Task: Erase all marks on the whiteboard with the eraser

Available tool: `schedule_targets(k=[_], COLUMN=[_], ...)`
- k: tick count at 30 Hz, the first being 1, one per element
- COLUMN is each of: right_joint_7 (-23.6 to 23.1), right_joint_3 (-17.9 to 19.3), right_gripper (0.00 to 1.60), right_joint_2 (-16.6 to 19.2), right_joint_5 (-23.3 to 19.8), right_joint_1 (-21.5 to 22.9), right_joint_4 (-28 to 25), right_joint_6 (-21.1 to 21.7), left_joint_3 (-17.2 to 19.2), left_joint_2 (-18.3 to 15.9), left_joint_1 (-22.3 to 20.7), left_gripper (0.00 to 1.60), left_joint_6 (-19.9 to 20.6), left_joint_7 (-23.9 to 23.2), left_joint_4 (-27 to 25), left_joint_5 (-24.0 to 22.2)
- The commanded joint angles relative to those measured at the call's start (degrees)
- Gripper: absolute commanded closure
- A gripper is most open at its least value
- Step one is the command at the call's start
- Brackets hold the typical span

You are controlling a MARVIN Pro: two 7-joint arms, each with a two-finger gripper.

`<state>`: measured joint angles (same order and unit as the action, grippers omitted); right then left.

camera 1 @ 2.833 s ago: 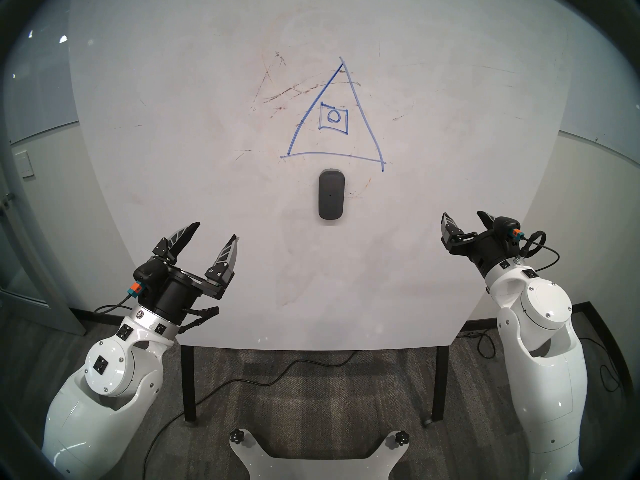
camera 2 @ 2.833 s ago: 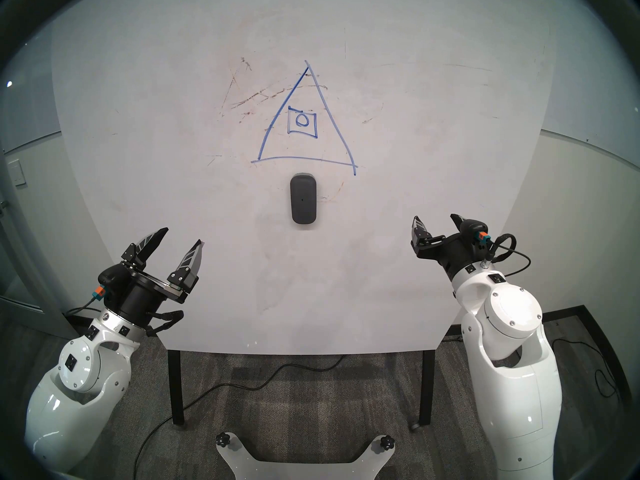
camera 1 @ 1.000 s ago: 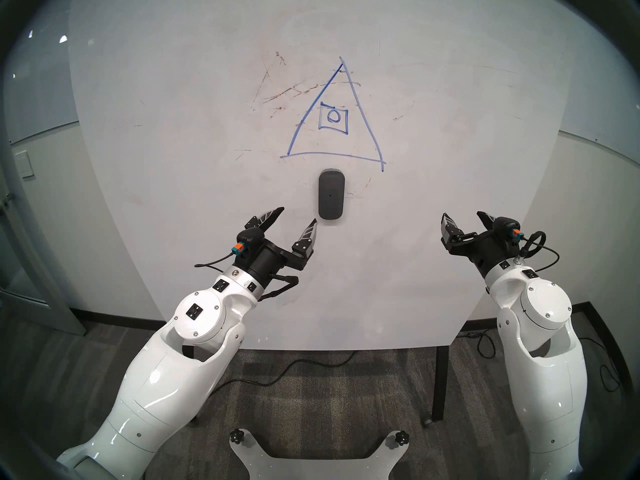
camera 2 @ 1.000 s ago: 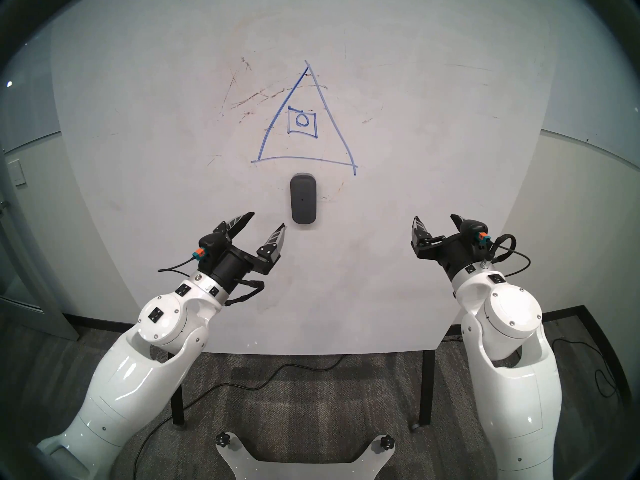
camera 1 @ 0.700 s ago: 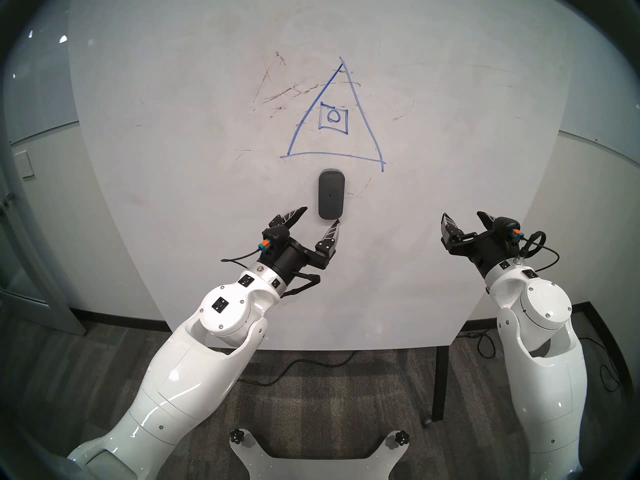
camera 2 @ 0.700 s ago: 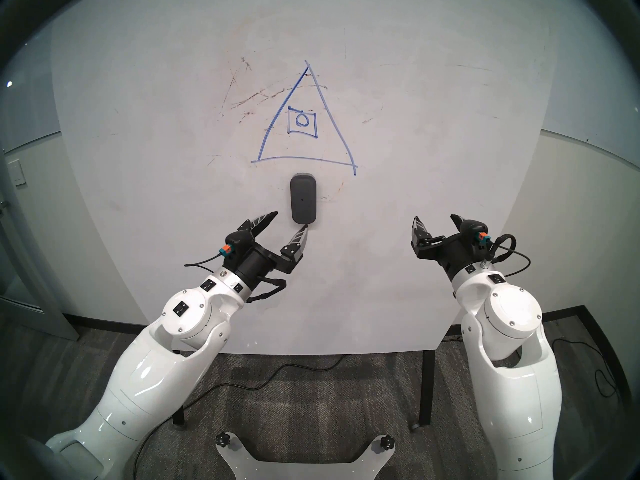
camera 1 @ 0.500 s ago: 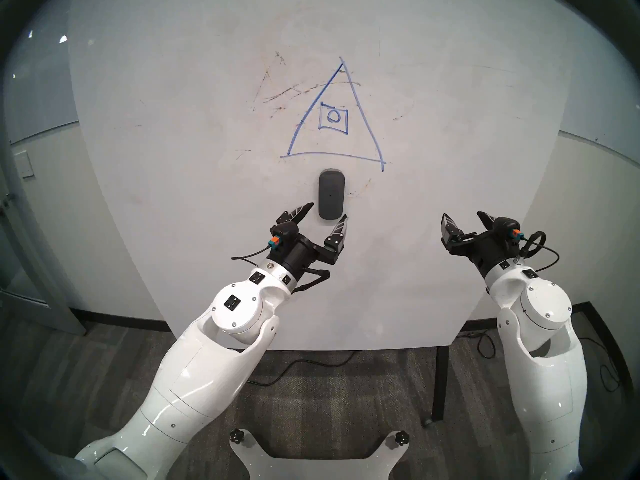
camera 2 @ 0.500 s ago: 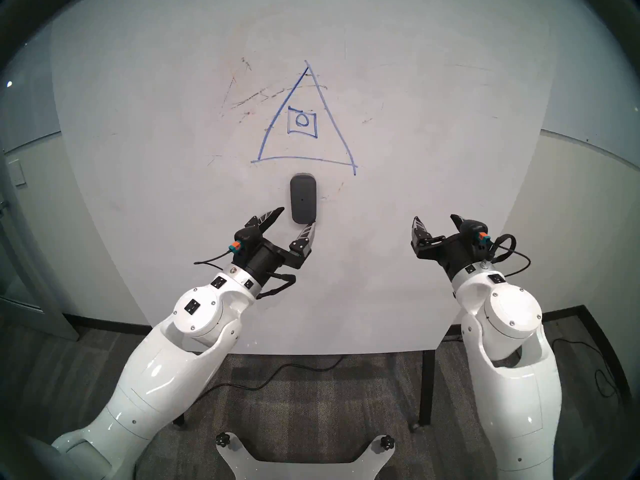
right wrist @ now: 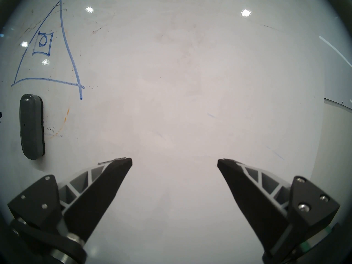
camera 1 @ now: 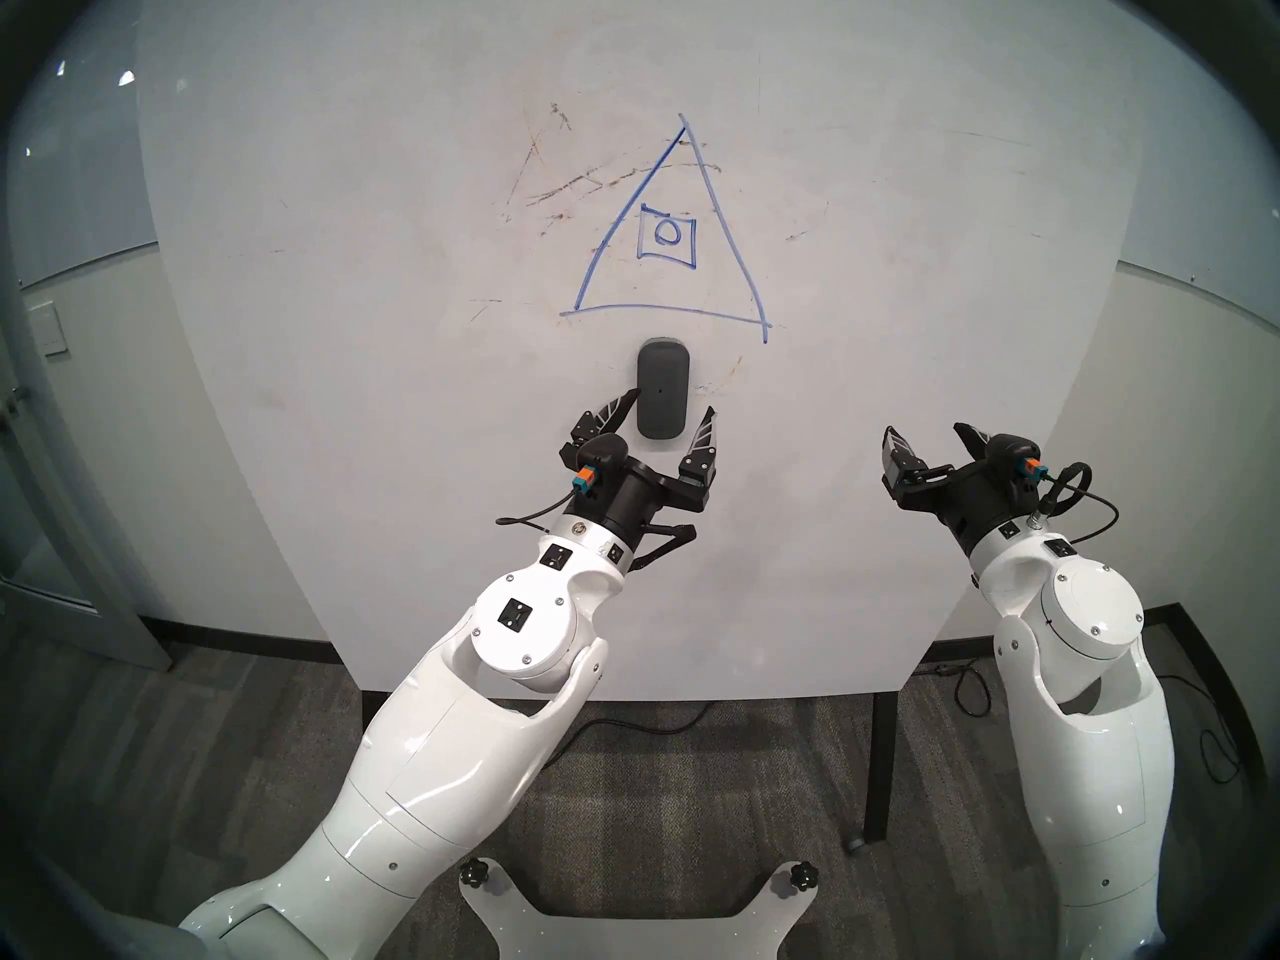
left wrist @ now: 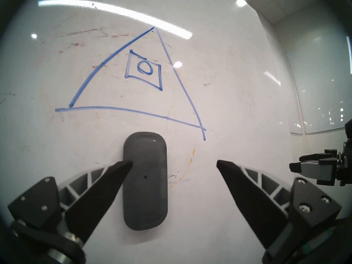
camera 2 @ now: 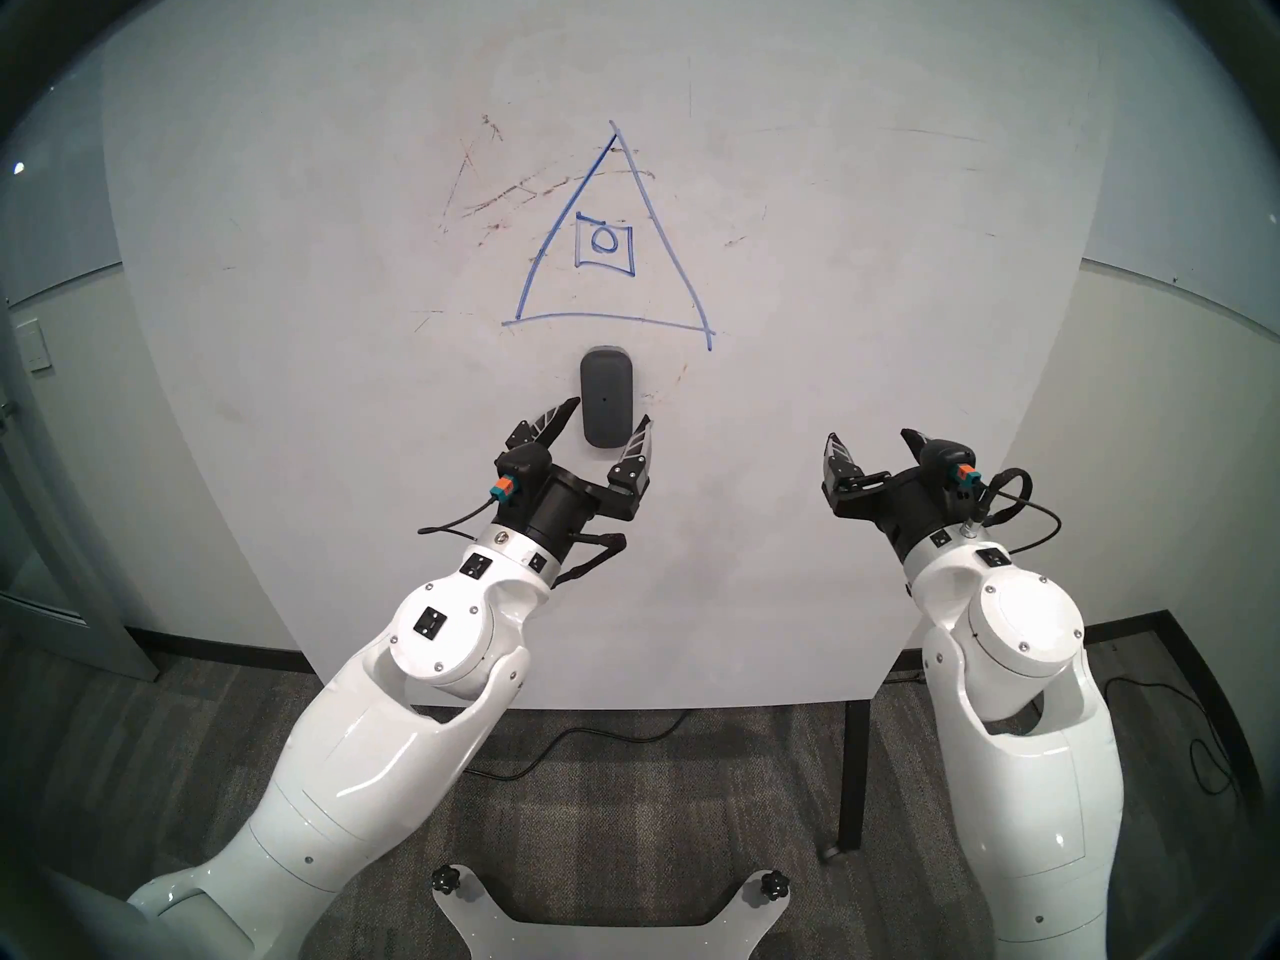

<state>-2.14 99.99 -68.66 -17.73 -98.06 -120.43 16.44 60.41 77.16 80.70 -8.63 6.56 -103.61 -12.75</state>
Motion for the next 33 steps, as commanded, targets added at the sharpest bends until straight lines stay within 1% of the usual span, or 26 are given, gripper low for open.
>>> schedule_targets(k=[1, 9, 13, 28, 33], right_joint_7=[-0.1, -0.1, -0.1, -0.1, -0.1], right_joint_3=[0.0, 0.0, 0.0, 0.0, 0.0], right_gripper=[0.0, 0.0, 0.0, 0.0, 0.0], right_joint_2=[0.1, 0.1, 0.1, 0.1, 0.1], right_joint_5=[0.0, 0.0, 0.0, 0.0, 0.0], right_joint_1=[0.4, 0.4, 0.4, 0.4, 0.4], right_joint_4=[-1.1, -1.1, -1.1, -1.1, -1.1], right_joint_6=[-0.2, -0.2, -0.2, -0.2, -0.2], left_joint_3=[-0.7, -0.5, -0.3, -0.1, -0.2], left_joint_2=[4.4, 7.2, 8.0, 8.5, 7.8], left_joint_1=[-2.6, -3.6, -3.9, -5.1, -5.8], left_gripper=[0.0, 0.0, 0.0, 0.0, 0.0], left_joint_6=[0.8, 3.1, 4.1, 5.2, 5.0], left_joint_7=[4.8, 11.2, 13.1, 12.9, 11.9], left_joint_4=[0.5, 2.1, 2.6, 4.0, 4.9], left_joint_5=[3.0, 4.7, 4.8, 2.9, 2.4])
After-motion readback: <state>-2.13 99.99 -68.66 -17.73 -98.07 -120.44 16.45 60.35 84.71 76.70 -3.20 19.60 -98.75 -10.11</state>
